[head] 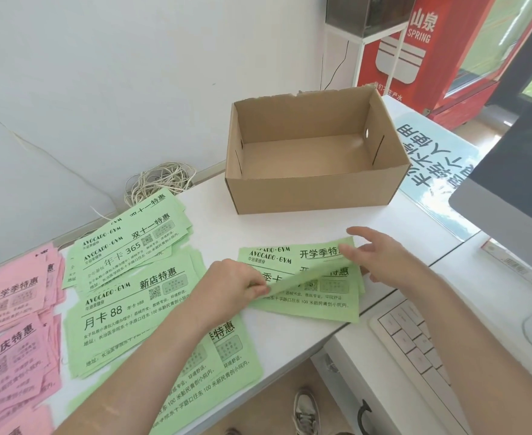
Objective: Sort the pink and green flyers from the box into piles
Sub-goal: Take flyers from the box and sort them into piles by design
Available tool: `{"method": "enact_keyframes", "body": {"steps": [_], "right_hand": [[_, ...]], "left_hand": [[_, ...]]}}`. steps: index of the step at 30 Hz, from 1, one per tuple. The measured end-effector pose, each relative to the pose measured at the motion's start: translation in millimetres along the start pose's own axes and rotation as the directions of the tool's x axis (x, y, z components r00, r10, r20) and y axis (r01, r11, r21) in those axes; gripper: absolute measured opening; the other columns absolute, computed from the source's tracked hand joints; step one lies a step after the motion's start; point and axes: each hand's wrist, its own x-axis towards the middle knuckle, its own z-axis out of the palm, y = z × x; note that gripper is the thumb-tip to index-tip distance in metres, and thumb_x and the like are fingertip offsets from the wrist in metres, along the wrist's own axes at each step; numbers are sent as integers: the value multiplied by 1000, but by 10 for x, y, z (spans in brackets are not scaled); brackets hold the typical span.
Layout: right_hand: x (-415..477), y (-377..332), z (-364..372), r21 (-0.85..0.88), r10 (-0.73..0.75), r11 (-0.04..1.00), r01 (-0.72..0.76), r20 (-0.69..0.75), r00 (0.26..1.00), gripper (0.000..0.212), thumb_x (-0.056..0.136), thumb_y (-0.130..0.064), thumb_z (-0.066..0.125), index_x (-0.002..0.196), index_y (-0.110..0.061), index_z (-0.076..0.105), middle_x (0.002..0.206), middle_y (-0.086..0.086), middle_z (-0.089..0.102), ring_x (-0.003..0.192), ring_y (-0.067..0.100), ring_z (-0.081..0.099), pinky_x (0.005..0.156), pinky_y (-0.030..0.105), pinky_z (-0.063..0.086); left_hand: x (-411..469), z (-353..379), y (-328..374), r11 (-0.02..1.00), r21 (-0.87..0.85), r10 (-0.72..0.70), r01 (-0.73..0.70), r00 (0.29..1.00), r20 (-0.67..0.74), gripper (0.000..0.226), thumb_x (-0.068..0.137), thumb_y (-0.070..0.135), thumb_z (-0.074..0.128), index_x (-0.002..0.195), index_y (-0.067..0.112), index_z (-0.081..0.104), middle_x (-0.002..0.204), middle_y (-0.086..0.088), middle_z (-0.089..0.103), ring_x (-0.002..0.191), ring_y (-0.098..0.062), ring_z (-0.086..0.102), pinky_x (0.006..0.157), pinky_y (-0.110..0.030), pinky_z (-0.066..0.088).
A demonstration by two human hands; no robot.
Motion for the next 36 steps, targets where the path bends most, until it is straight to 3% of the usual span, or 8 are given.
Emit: {"method": "enact_keyframes", "body": {"steps": [6,13,18,24,26,29,32,36], "right_hand": [[-20,-46,8,132,21,991,-5,-123,992,34,101,-46,35,114,-23,56,89,0,68,75,16,61,62,28,43],[29,-113,-38,65,-1,998,6,-76,997,45,91,-52,54,105,-12,68,94,1,73,86,17,67,66,25,42],[57,-114,29,-94,-105,991,98,-74,992,25,79,7,62,90,-13,73,83,2,75,89,26,70,83,43,56],[-1,-79,-7,-15,-61,998,61,-49,997,41,97,-48,45,100,-16,70,96,0,72,97,21,63,82,36,45],[1,-86,17,16,-81,997,82,-16,997,22,94,-35,58,104,-18,68,94,-5,72,97,17,65,77,28,44],[-9,-92,74,5,-197,980,197,-64,978,21,89,2,59,100,-13,67,86,-10,72,82,2,68,61,9,46],[-68,-148,71,51,-307,947,318,-152,940,34,87,6,59,96,-26,69,90,-16,72,79,-9,65,68,5,47],[-106,-154,68,6,-382,920,391,-209,900,29,88,2,61,96,-25,68,94,-15,69,76,-9,60,66,8,43]], "left_hand": [[-23,66,-51,821,-522,-366,232,916,-167,20,92,20,57,74,16,49,47,13,46,45,-6,36,49,-17,31],[-189,185,280,966,257,36,-31,999,-14,46,87,53,31,104,20,59,106,8,57,92,-20,59,77,-33,49],[-149,232,227,994,96,-50,51,999,-8,46,92,45,49,129,19,54,138,8,44,125,-14,42,105,-27,34],[-96,232,119,985,63,-151,158,983,-101,38,90,38,59,124,20,55,130,6,46,117,-16,42,99,-24,32],[-68,254,145,980,70,-177,186,977,-115,40,88,40,60,122,20,54,128,4,45,116,-17,42,98,-25,34],[-48,265,114,964,-91,-263,248,934,-240,65,82,35,69,138,19,39,141,-1,36,127,-21,36,106,-26,27],[-75,99,72,789,-578,-499,209,767,-404,91,76,21,79,147,21,24,143,3,36,130,-14,38,110,-29,29],[-91,-61,72,593,-802,-544,66,768,-338,32,82,4,71,102,27,65,78,4,65,72,-16,55,69,-23,46]]}}
